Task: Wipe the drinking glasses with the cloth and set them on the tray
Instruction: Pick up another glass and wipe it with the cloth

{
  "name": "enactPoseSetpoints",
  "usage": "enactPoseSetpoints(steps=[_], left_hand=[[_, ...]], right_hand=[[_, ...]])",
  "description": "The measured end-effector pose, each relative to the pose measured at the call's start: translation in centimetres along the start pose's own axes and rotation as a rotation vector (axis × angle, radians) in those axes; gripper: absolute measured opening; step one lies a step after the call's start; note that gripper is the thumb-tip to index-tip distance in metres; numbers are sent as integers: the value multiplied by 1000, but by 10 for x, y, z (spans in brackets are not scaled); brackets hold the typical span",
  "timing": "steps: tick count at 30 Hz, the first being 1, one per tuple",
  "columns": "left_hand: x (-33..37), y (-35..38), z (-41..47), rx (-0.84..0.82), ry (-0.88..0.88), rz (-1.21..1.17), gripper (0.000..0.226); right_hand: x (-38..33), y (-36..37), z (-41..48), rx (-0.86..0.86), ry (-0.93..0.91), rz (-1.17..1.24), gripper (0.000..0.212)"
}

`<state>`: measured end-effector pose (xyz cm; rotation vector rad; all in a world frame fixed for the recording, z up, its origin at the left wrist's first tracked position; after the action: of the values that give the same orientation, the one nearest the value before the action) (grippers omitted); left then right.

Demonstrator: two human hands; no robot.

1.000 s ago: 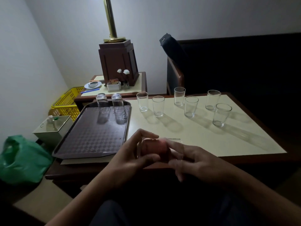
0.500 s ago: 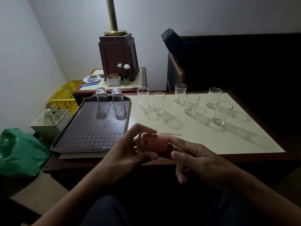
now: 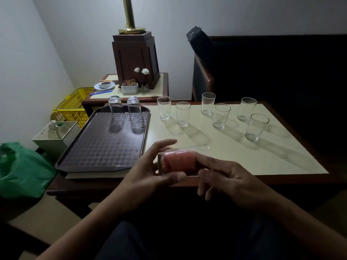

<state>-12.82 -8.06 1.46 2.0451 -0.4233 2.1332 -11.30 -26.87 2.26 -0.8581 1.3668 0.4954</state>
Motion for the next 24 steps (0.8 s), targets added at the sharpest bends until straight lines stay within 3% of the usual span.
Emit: enactPoseSetpoints(steps=[2, 4, 7, 10, 15, 17, 21, 23, 24], left_hand=[[-15, 14, 1, -91, -178, -328, 60], [-21, 13, 0, -73, -246, -421, 62], [-12, 0, -3, 26, -151, -164, 46], [3, -3, -5, 48, 27, 101, 54], [-16, 17, -2, -37, -250, -414, 56], [-15, 14, -1, -27, -229, -388, 50], [5, 0, -4, 48, 14, 117, 44], [0, 2, -3, 35, -23, 49, 49], [-5, 8, -1, 21, -123, -122, 47]], right_hand=[[-2, 2, 0, 15, -49, -103, 46], [2, 7, 0, -16, -37, -123, 49], [12, 10, 0, -36, 47, -25, 50], [13, 3, 1, 0, 71, 95, 45], [8, 0, 0, 32, -7, -58, 51], [10, 4, 1, 1, 21, -17, 47], [11, 3, 1, -15, 81, 111, 41], [10, -3, 1, 22, 76, 81, 38], [9, -4, 0, 29, 63, 73, 36]])
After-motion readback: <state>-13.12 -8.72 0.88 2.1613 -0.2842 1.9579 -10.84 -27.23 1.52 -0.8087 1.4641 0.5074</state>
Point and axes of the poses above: each hand's wrist, its own z-axis towards the middle knuckle, its own y-axis out of the palm, x = y × z, the point moved 7 cm from there along z, towards the middle knuckle, and after that the axes turned 9 degrees about -x, right-handed, at the moved point
